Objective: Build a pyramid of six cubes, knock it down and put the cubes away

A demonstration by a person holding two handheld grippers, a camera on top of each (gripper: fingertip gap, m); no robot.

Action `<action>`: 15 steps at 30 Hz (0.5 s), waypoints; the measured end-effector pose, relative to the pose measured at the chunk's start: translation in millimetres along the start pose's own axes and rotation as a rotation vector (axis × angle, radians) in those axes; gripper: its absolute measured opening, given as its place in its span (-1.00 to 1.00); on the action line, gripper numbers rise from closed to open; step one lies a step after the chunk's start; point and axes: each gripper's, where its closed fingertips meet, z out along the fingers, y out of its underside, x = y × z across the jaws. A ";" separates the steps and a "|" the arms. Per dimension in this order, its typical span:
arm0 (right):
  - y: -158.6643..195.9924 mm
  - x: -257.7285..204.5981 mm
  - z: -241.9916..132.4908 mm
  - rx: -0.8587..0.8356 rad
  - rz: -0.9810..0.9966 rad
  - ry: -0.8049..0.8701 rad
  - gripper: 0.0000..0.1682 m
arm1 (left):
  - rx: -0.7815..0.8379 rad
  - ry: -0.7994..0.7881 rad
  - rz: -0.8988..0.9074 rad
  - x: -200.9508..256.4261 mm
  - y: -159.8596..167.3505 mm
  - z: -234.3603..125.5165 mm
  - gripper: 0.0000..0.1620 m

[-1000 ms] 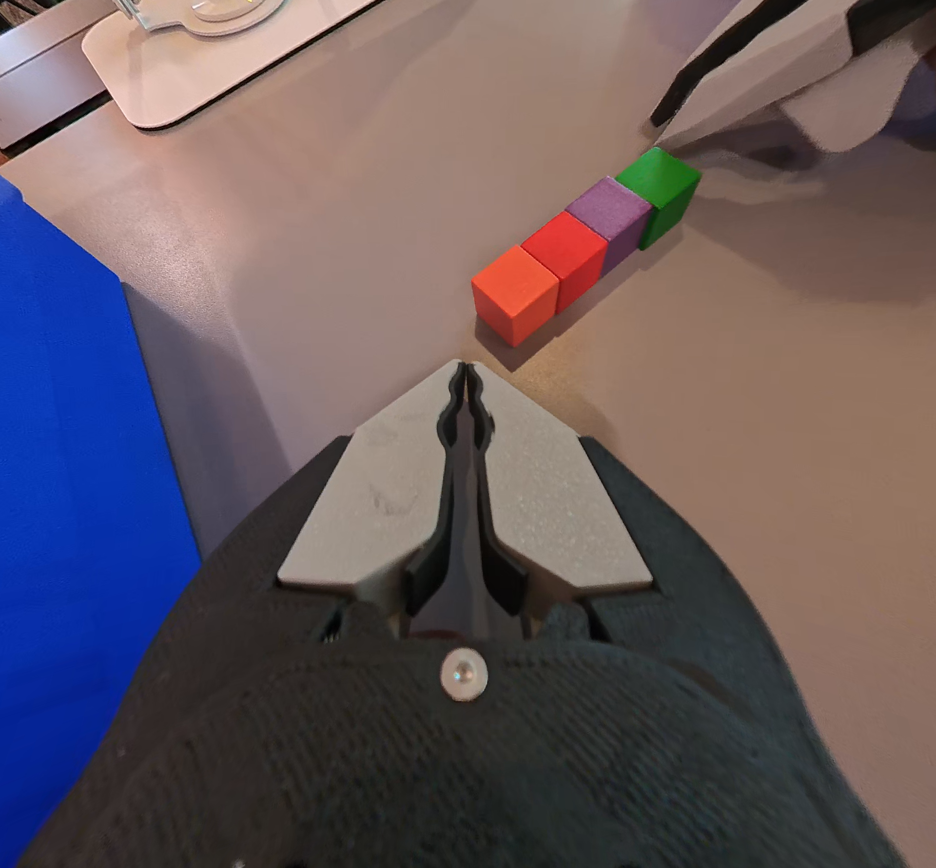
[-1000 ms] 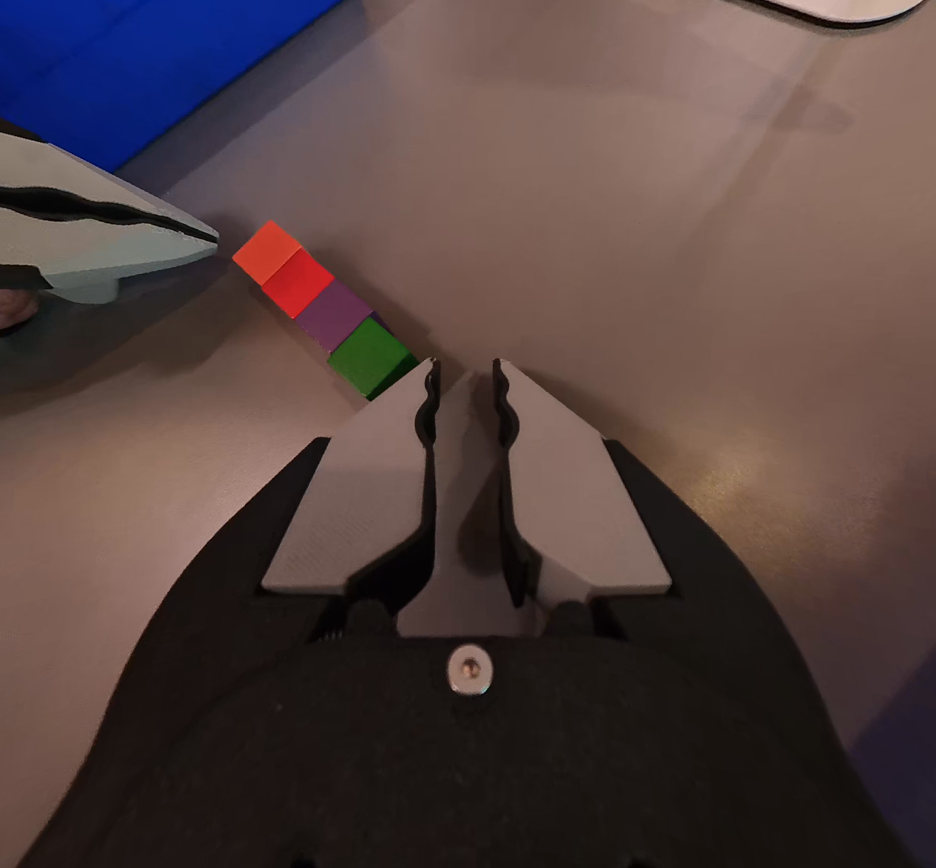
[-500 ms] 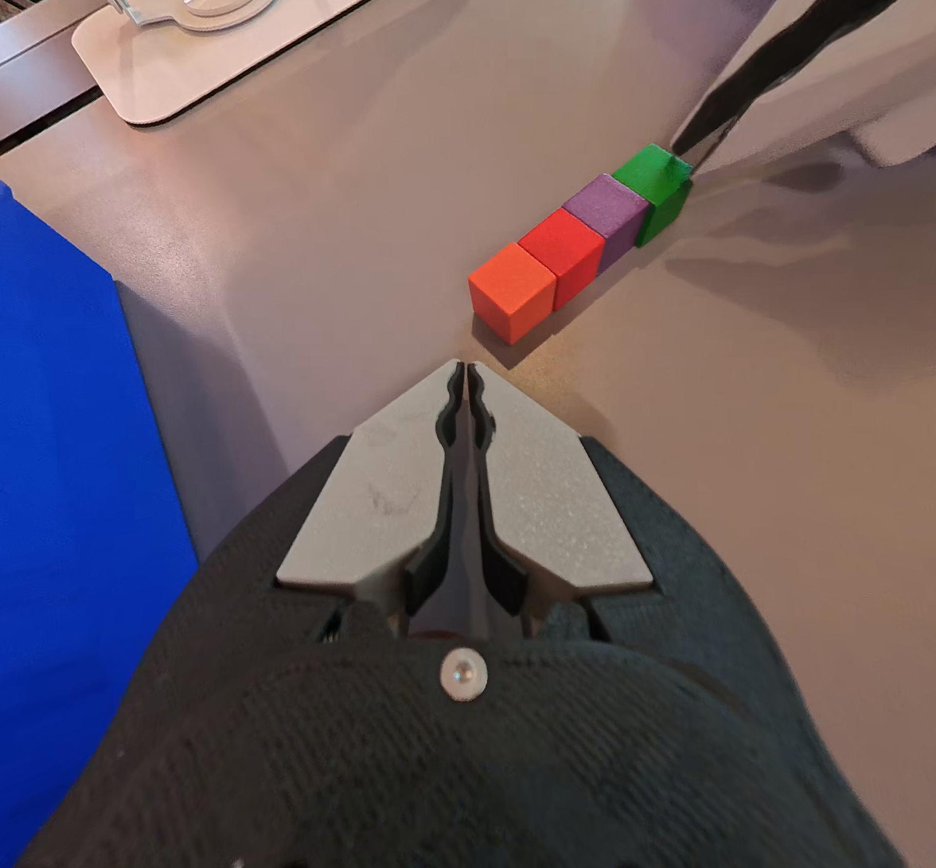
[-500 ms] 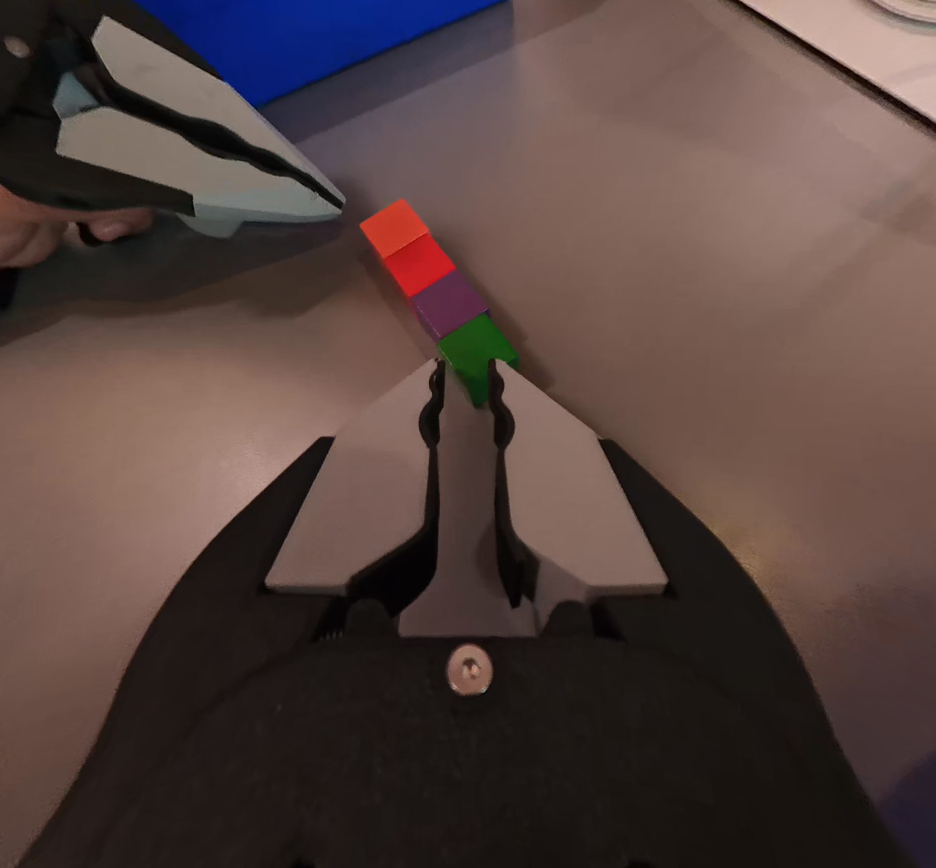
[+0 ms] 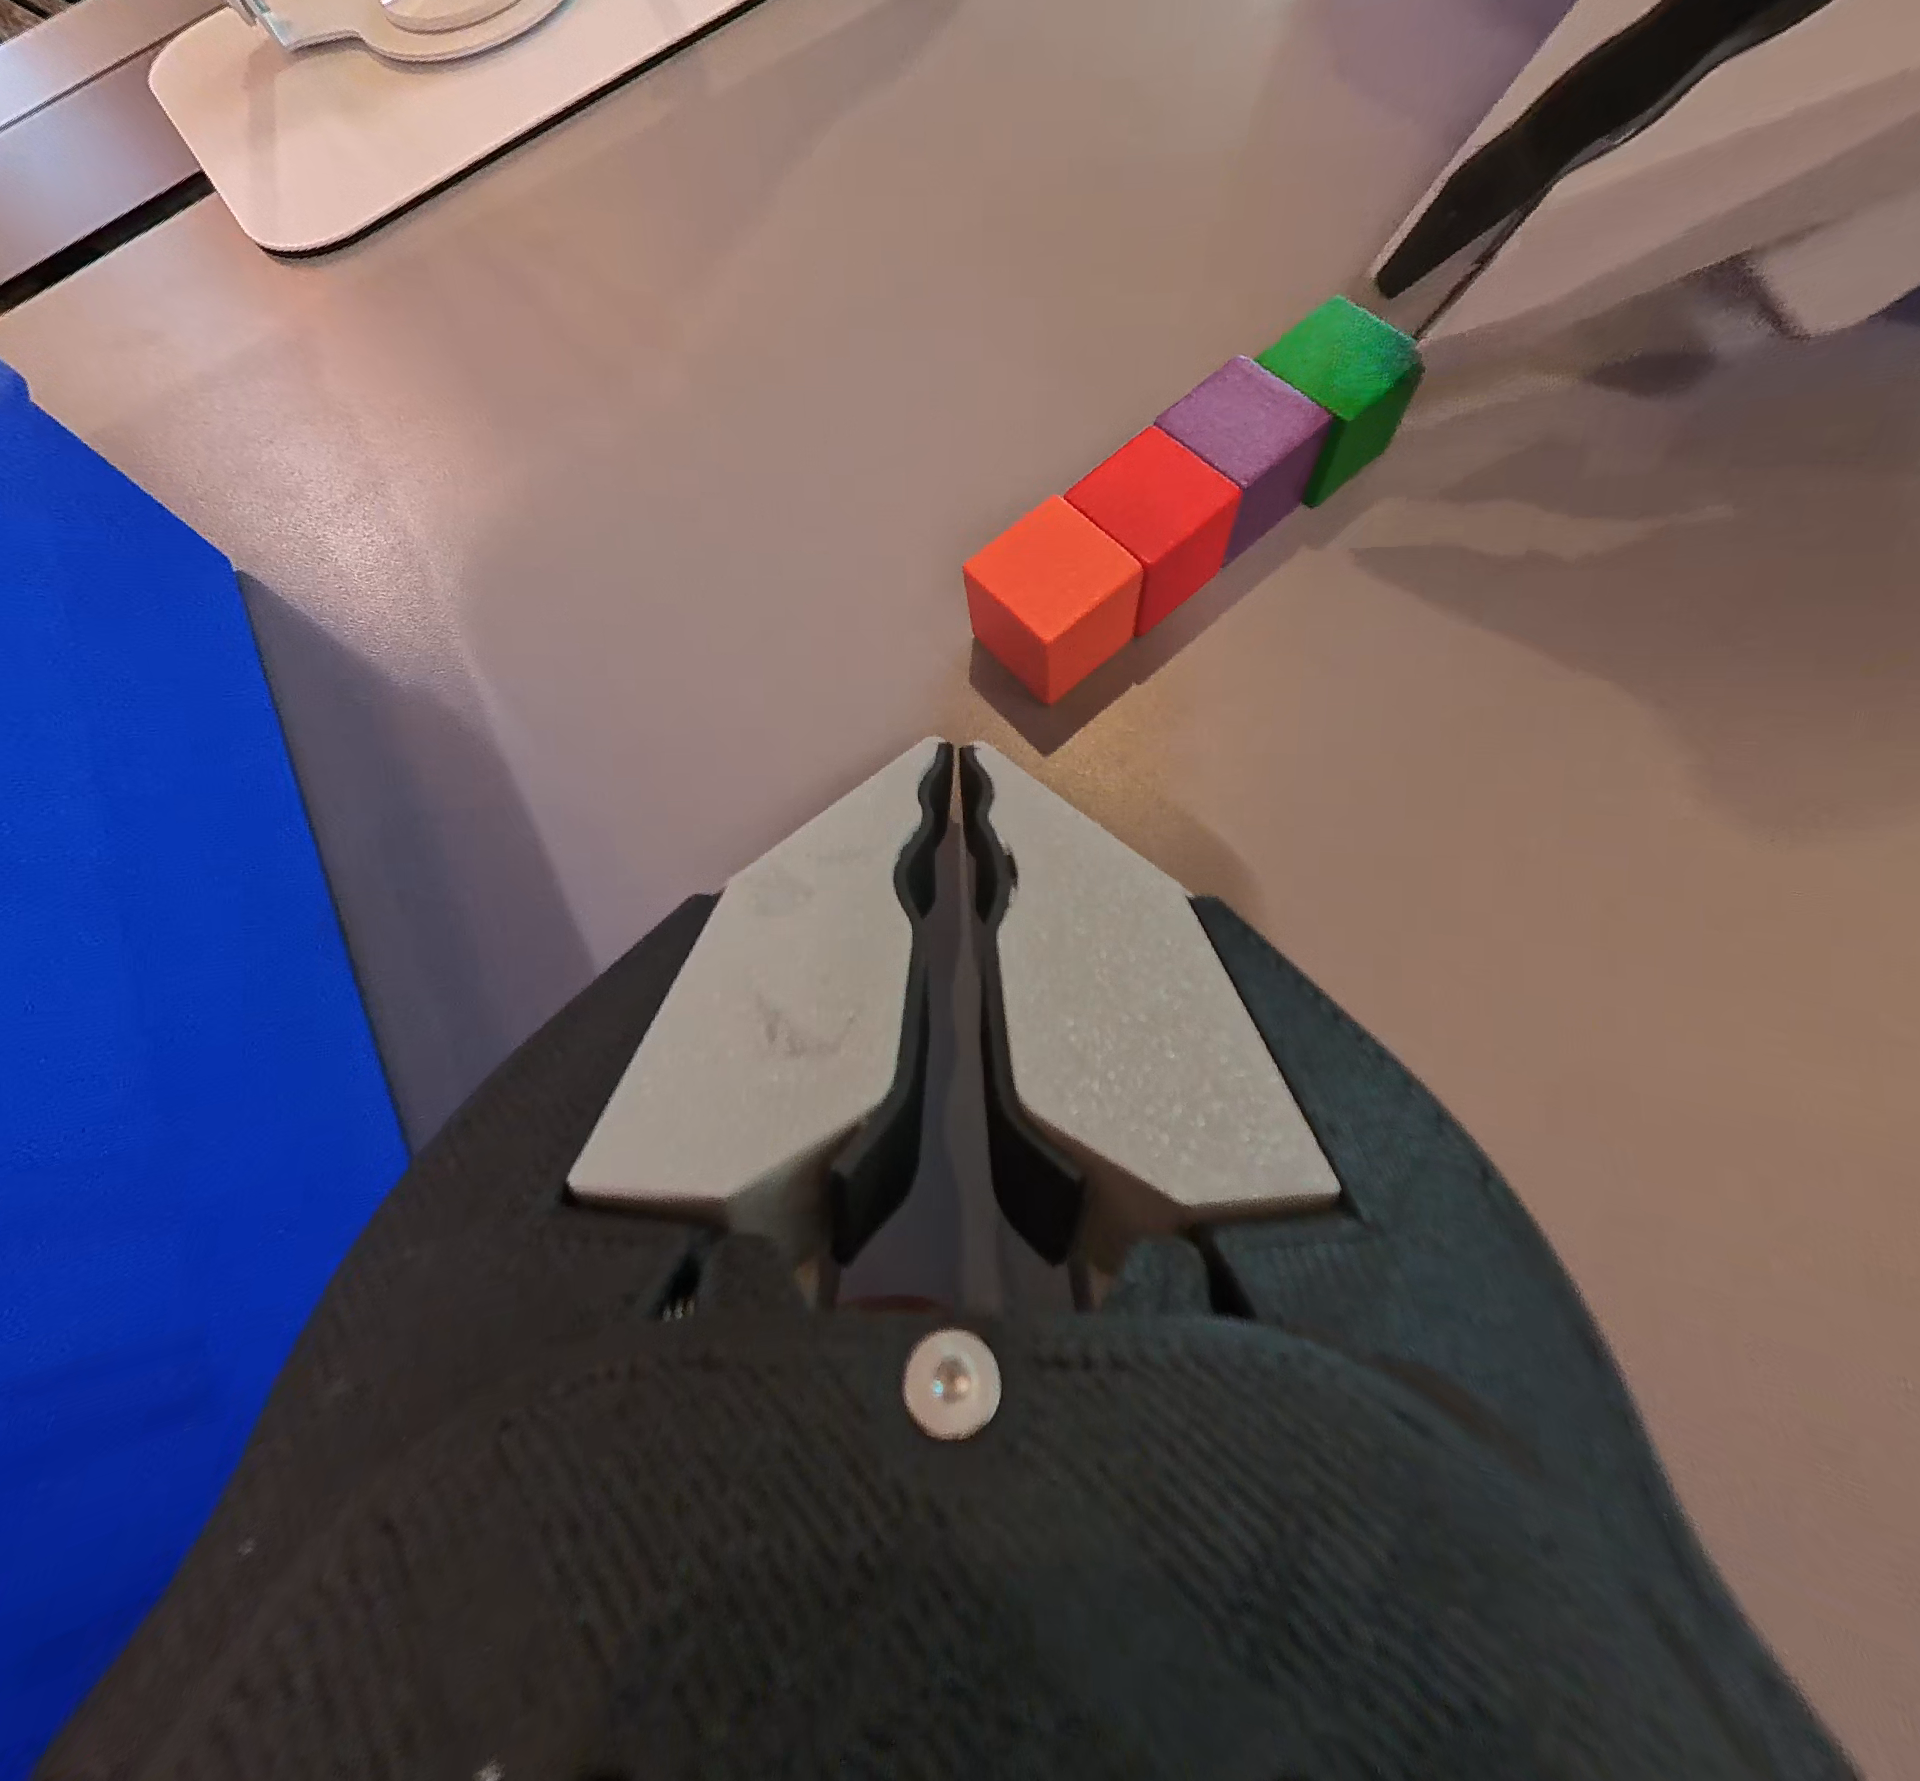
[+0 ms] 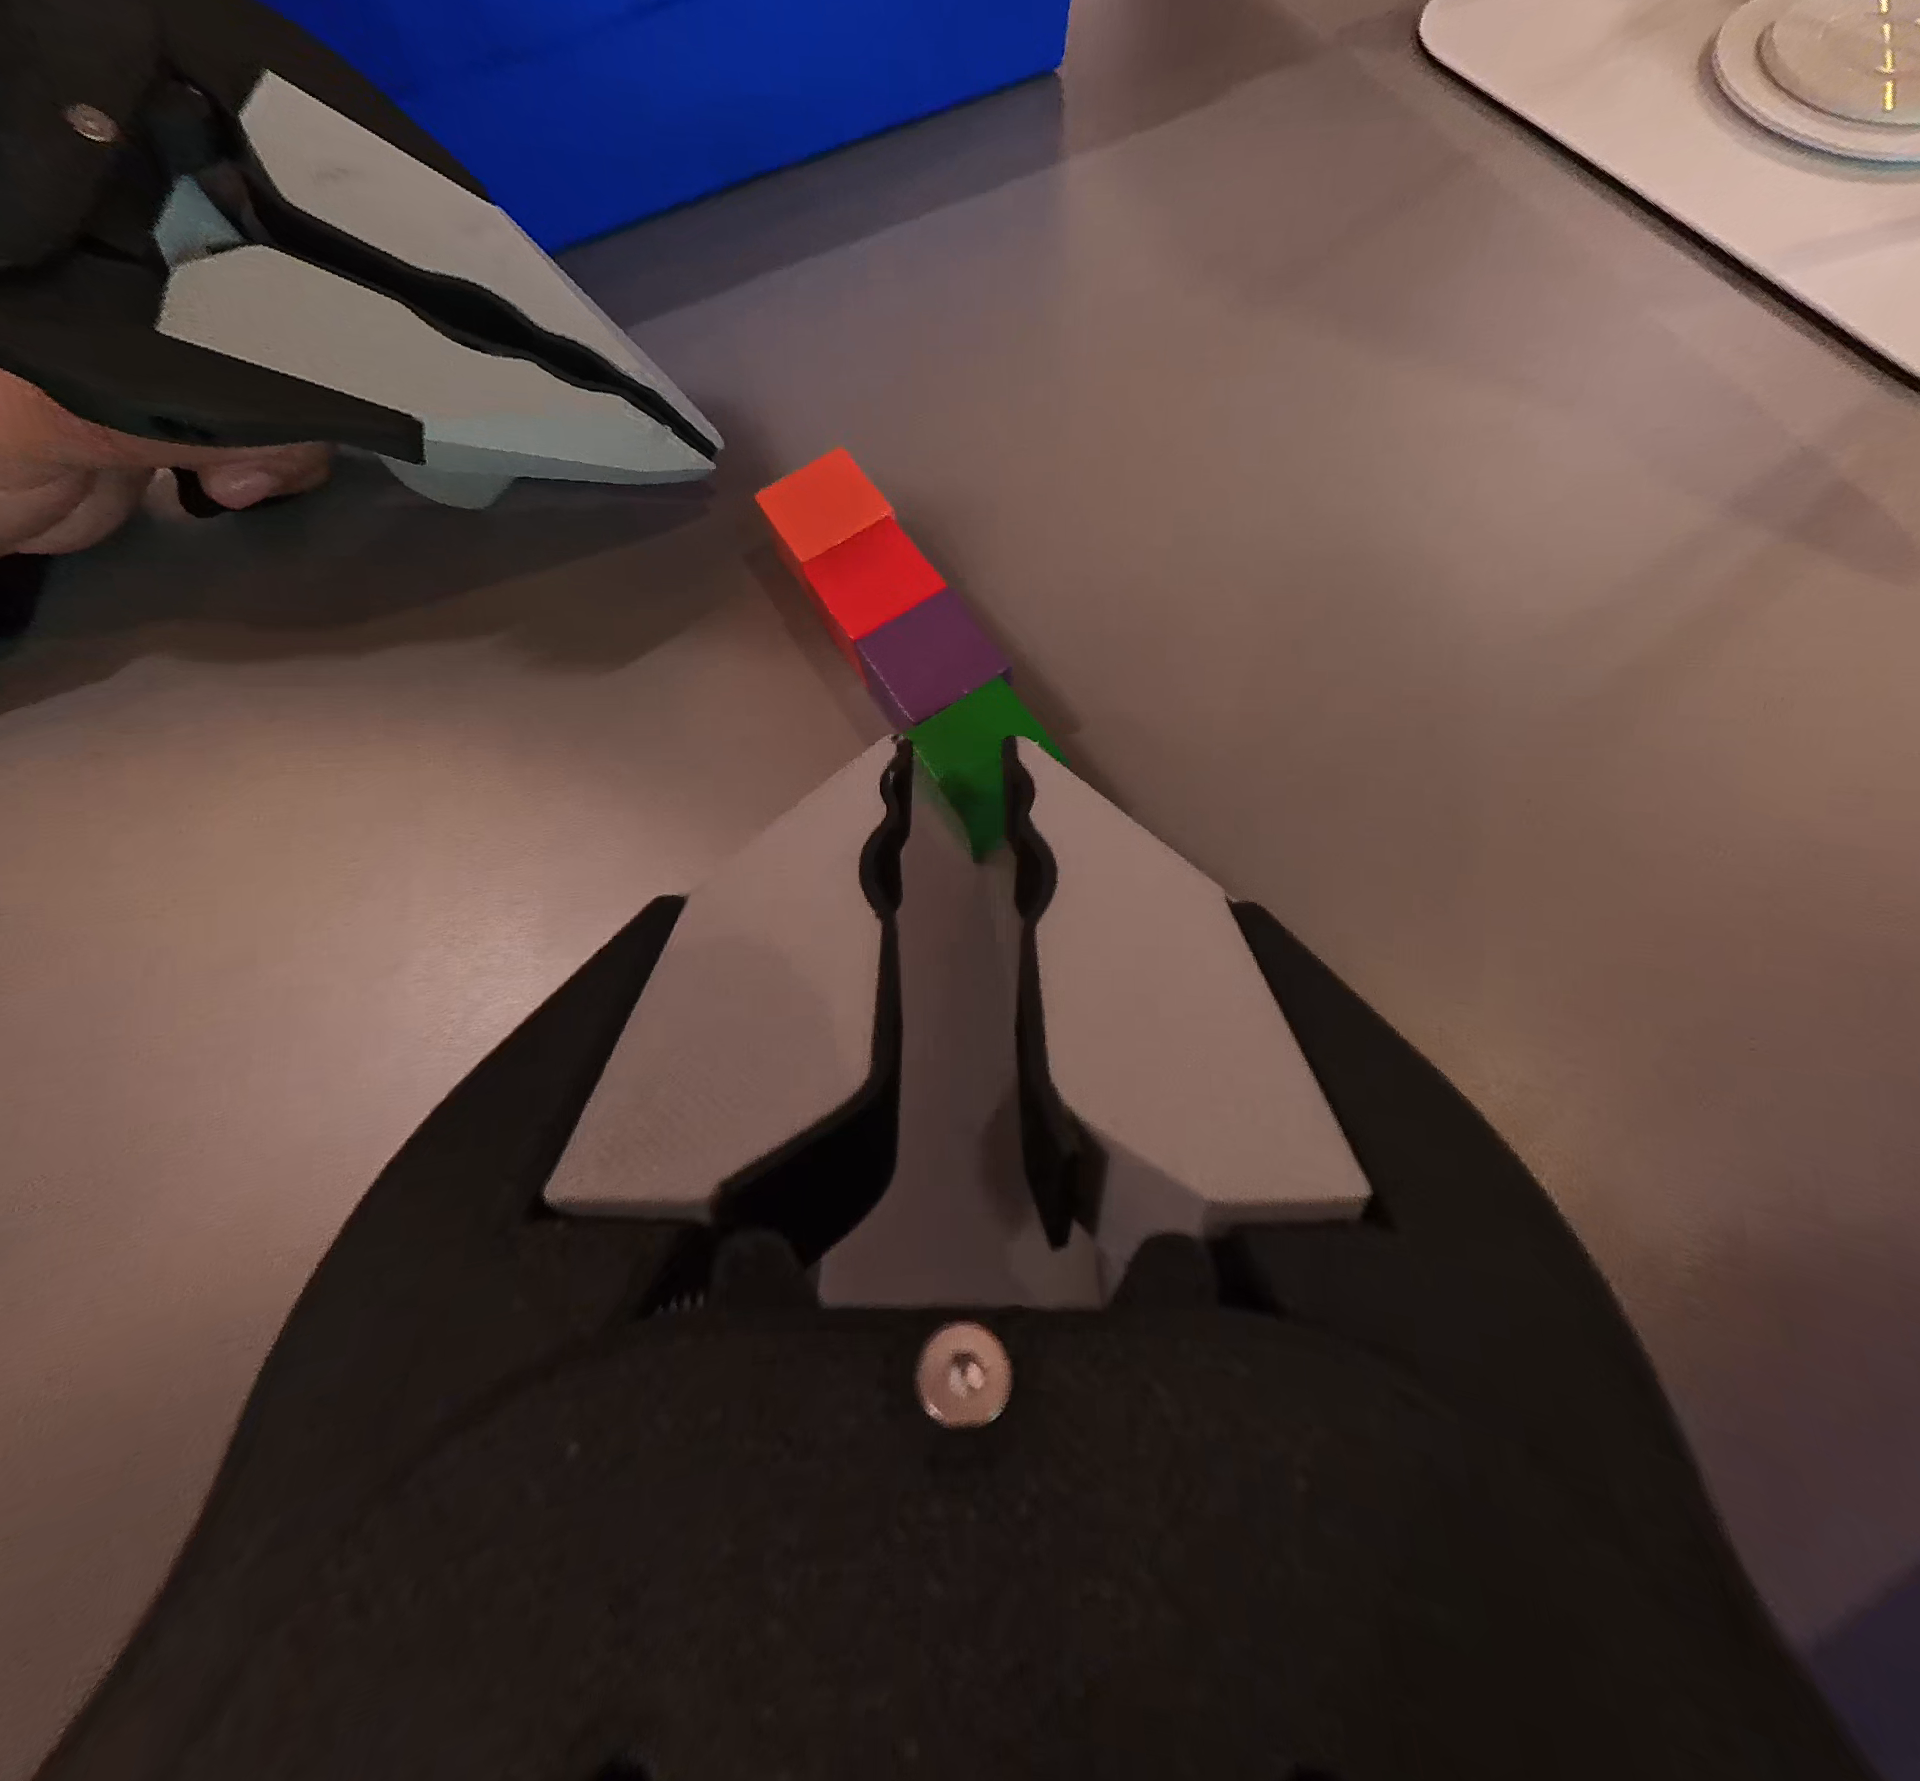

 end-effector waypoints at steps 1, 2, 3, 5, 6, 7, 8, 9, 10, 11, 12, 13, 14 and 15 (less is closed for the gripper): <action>-1.0 -0.8 -1.2 0.005 -0.004 -0.006 -0.83 | -0.001 0.000 0.000 0.0 0.1 0.1 -1.00; -1.6 -1.6 -2.3 0.007 -0.014 -0.008 -0.84 | -0.003 0.000 0.000 0.2 0.5 0.1 -1.00; -2.0 -2.0 -3.0 0.008 -0.028 -0.007 -0.84 | -0.004 0.000 0.001 0.2 0.8 0.1 -1.00; -1.1 -2.0 -2.7 -0.001 -0.067 0.007 -0.84 | -0.004 -0.002 0.004 0.4 0.9 -0.1 -1.00; 0.6 -1.1 -1.7 -0.013 -0.088 0.020 -0.83 | -0.004 -0.003 0.006 0.4 1.0 0.0 -1.00; 2.6 -1.1 -0.6 -0.026 -0.108 0.029 -0.80 | -0.005 -0.004 0.007 0.3 1.1 0.0 -1.00; 4.3 -2.0 0.6 -0.038 -0.128 0.032 -0.77 | -0.006 -0.005 0.007 0.4 1.2 0.1 -1.00; 5.5 -2.9 1.4 -0.046 -0.146 0.035 -0.74 | -0.006 -0.005 0.007 0.4 1.2 0.1 -1.00; 5.9 -3.4 1.9 -0.050 -0.162 0.039 -0.70 | -0.006 -0.005 0.006 0.3 1.1 0.1 -1.00; 5.9 -3.6 2.0 -0.052 -0.173 0.045 -0.68 | -0.004 -0.005 0.005 0.1 1.0 -0.1 -1.00; 6.0 -2.7 2.2 -0.053 -0.180 0.056 -0.68 | -0.004 -0.005 0.003 0.0 1.1 -0.2 -1.00; 6.6 -0.5 2.7 -0.058 -0.185 0.072 -0.68 | -0.005 -0.004 0.002 0.1 1.3 -0.4 -1.00; 7.8 2.2 3.4 -0.067 -0.193 0.090 -0.68 | -0.005 -0.004 0.002 0.0 1.4 -0.5 -1.00; 9.3 4.6 4.4 -0.076 -0.204 0.107 -0.67 | -0.004 -0.005 0.002 -0.1 1.4 -0.6 -1.00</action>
